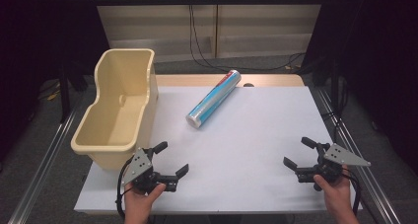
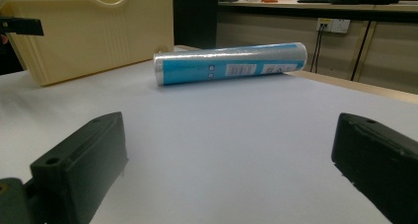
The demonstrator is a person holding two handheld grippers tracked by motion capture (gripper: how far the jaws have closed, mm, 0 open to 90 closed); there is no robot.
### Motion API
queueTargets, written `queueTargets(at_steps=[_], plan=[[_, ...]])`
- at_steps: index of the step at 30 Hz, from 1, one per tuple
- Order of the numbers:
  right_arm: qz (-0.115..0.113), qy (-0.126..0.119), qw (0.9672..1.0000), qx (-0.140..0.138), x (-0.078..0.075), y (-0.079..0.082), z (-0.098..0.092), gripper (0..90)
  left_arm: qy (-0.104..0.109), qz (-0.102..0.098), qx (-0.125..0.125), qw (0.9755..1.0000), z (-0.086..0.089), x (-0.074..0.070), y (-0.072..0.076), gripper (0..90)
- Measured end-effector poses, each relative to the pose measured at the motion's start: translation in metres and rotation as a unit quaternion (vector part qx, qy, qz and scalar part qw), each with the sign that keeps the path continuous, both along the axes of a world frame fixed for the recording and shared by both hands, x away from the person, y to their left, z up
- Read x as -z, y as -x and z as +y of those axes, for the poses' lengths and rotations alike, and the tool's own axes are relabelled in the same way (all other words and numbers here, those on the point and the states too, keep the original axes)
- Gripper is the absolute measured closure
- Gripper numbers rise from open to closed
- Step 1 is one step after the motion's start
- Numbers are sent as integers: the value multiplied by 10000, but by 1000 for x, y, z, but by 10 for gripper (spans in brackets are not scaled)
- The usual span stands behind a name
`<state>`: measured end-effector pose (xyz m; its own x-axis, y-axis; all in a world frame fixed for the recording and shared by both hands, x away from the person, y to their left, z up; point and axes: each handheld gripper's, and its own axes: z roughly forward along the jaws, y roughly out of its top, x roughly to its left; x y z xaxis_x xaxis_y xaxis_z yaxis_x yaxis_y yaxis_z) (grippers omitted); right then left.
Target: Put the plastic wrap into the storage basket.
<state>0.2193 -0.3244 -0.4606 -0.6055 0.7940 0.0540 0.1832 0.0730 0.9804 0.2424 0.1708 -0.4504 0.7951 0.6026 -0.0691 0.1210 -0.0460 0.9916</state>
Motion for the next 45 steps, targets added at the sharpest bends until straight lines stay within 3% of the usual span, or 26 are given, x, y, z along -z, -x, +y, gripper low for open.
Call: queueTargets(at_steps=[14, 26, 36, 45], plan=[[-78, 23, 9999, 59, 0, 2, 3, 0, -138, -27, -19, 9999, -10, 0, -7, 7], [-51, 57, 10000, 23, 1, 1, 5, 0, -117, -38, -152, 9998, -22, -3, -26, 6], [-71, 146, 9998, 69, 1, 3, 10, 0, -178, -46, -351, 9992, -32, -4, -46, 10], [-61, 158, 9998, 78, 2, 1, 11, 0, -281, 104, -598, 9978, -39, -3, -73, 10]])
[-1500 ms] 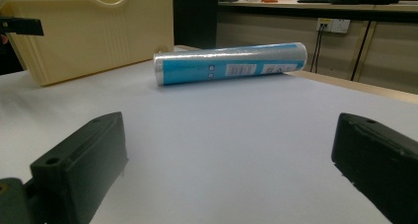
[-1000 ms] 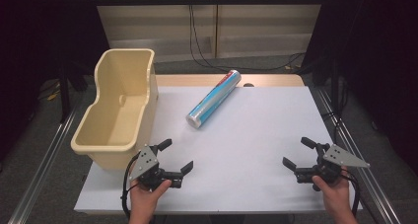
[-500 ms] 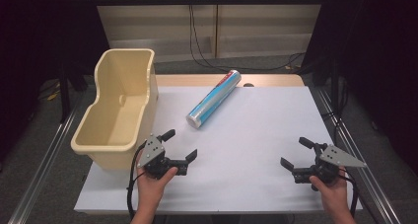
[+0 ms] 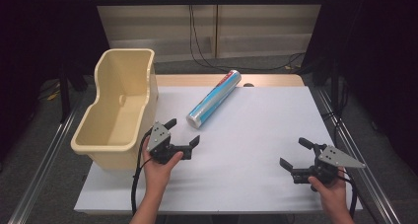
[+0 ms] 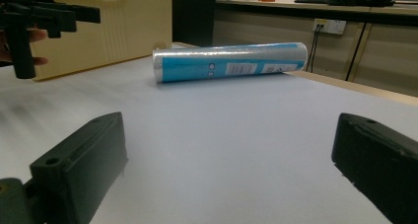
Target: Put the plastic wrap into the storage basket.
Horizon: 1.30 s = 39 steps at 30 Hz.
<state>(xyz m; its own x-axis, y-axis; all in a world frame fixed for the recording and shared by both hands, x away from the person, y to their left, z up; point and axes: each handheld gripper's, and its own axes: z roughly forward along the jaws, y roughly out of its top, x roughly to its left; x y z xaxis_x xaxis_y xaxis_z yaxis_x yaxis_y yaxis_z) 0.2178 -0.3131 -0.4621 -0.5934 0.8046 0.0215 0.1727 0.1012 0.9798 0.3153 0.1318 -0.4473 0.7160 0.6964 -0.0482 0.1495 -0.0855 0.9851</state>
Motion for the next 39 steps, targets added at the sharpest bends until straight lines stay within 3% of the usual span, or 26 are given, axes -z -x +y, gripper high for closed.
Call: queueTargets(at_steps=[7, 8, 10, 13, 15, 20, 24, 25, 31, 33, 39], plan=[[14, 54, 10000, -32, 0, 0, 1, 0, -38, 222, -54, 9997, -4, 2, -15, 5], [23, 1, 10000, -6, 0, 0, 1, 0, -148, 314, -91, 9994, -7, 3, -20, 5], [4, 2, 10000, -9, 0, 0, 1, 0, -161, 395, -94, 9990, -10, 3, -26, 4], [6, 31, 10000, -4, 0, 0, 0, 0, -210, 405, -46, 9989, -11, 3, -31, 4], [-8, 35, 10000, 5, -1, 1, 1, 0, -222, 582, -149, 9979, -14, 6, -41, 4], [-45, 16, 10000, 23, -2, 2, 0, 0, -284, 595, -128, 9977, -19, 10, -53, 4], [-47, 21, 10000, 29, -2, 2, 0, 0, -408, 757, -238, 9960, -20, 14, -61, 4], [-52, 20, 10000, 11, -2, 2, 1, 0, -523, 810, -301, 9949, -21, 16, -66, 4], [-47, 23, 10000, -16, -2, 2, 2, 1, -599, 841, -354, 9940, -29, 13, -74, 20], [-40, 29, 10000, -17, -2, 1, 2, 1, -743, 889, -418, 9924, -32, 14, -77, 22], [-41, -1, 10000, -28, -3, 1, 1, 3, -802, 1004, -522, 9903, -38, 15, -83, 50]])
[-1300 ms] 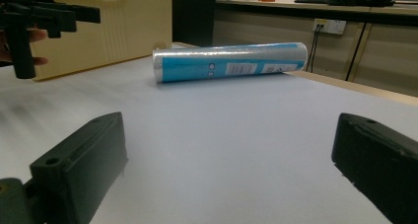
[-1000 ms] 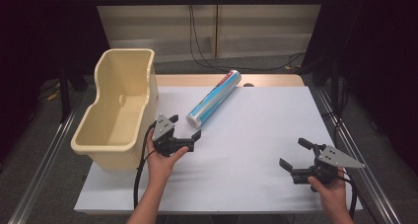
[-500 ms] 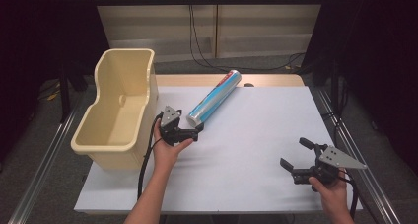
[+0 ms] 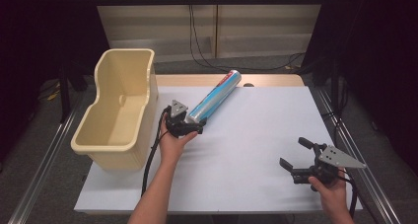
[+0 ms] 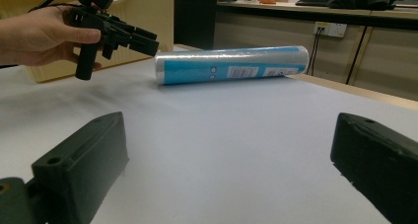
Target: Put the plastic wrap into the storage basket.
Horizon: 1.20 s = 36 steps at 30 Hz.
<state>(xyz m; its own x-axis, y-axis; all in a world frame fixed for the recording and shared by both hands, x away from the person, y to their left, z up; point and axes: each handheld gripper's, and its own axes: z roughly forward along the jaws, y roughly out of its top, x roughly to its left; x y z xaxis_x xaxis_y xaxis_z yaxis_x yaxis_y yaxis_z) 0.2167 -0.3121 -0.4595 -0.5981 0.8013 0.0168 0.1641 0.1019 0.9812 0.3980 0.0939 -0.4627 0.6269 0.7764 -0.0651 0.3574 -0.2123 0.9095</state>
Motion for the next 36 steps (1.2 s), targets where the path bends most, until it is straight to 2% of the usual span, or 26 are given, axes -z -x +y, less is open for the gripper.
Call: queueTargets(at_steps=[1, 2, 4, 6, 9, 11, 19, 21, 23, 24, 27, 29, 31, 32, 36], plan=[[-1, 12, 10000, -1, 0, 0, 0, 3, -36, 16, -6, 10000, 0, 1, -1, 52], [-4, 12, 10000, -5, 0, 0, 0, 3, 16, 53, -47, 10000, -1, 2, -2, 52], [-5, 30, 10000, -4, 0, 0, 0, 4, -196, 109, -72, 9997, -2, 7, -4, 55], [-14, 36, 10000, -8, -1, 0, 0, 3, -283, 150, -105, 9994, -2, 9, -5, 58], [-23, 44, 10000, -21, -1, 0, 0, 4, -240, 270, -136, 9993, -3, 12, -6, 65], [-10, 30, 10000, -23, -1, -1, 1, 5, -333, 325, -132, 9988, -3, 15, -8, 80], [31, 43, 10000, -76, 1, -3, 3, 5, -465, 420, -192, 9978, -5, 23, -12, 127], [28, 45, 10000, -77, 1, -3, 3, 5, -425, 441, -207, 9979, -5, 24, -12, 130], [-3, 66, 9999, -87, 0, -2, 3, 5, -471, 400, -201, 9979, -3, 23, -13, 148], [-18, 72, 9999, -83, 0, -2, 3, 5, -367, 401, -198, 9983, -4, 23, -13, 161], [-40, 58, 10000, -70, -1, -2, 4, 5, -369, 389, -203, 9984, -3, 23, -14, 185], [-56, 63, 9999, -80, -1, -2, 4, 5, -439, 388, -189, 9981, -3, 23, -14, 202], [-58, 61, 9999, -88, -1, -3, 4, 5, -332, 365, -152, 9987, -3, 24, -14, 209], [-56, 63, 9999, -96, -1, -3, 4, 5, -415, 346, -119, 9985, -3, 24, -14, 221], [-79, 56, 9999, -119, -1, -4, 5, 5, -449, 303, -133, 9984, -4, 24, -14, 264]])
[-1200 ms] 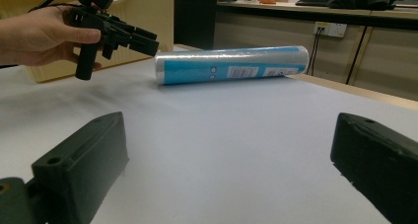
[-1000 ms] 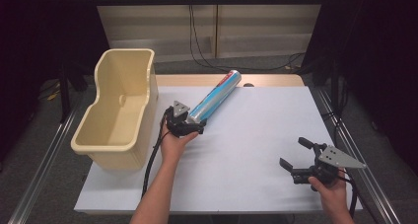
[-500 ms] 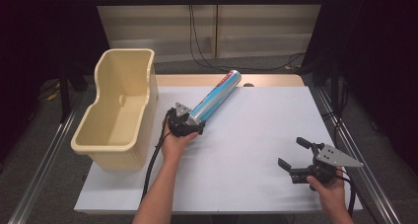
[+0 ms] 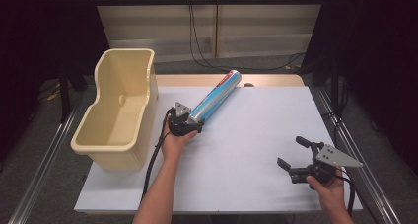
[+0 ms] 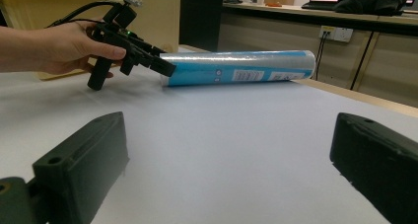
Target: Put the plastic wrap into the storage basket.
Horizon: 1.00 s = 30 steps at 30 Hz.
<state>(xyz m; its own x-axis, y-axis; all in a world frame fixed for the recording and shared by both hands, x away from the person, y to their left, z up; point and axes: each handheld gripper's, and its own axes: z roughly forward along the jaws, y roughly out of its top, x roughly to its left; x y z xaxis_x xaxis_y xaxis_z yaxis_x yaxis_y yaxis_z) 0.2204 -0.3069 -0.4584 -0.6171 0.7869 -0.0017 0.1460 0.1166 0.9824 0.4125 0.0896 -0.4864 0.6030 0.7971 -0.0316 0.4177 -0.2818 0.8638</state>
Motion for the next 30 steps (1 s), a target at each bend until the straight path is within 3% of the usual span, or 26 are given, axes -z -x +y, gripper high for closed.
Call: queueTargets(at_steps=[10, 13, 15, 22, 26, 30], plan=[[-24, 15, 10000, -70, 0, -3, 1, 8, 108, 71, 18, 9999, 2, 0, -3, 310], [-26, 18, 10000, -82, -1, -4, 2, 8, 6, 127, 82, 9999, -1, -1, -5, 310], [-33, 28, 9999, -96, 0, -5, 2, 8, -172, 165, 153, 9996, -3, -4, -7, 310], [-7, -1, 10000, -97, 0, -7, 2, 9, -104, 262, 85, 9996, -5, -5, -7, 319], [-11, -12, 9999, -117, 0, -8, 3, 9, -377, 343, 113, 9986, -8, -9, -8, 320], [-2, -3, 9999, -116, 0, -8, 3, 10, -303, 448, 71, 9985, -9, -11, -6, 321]])
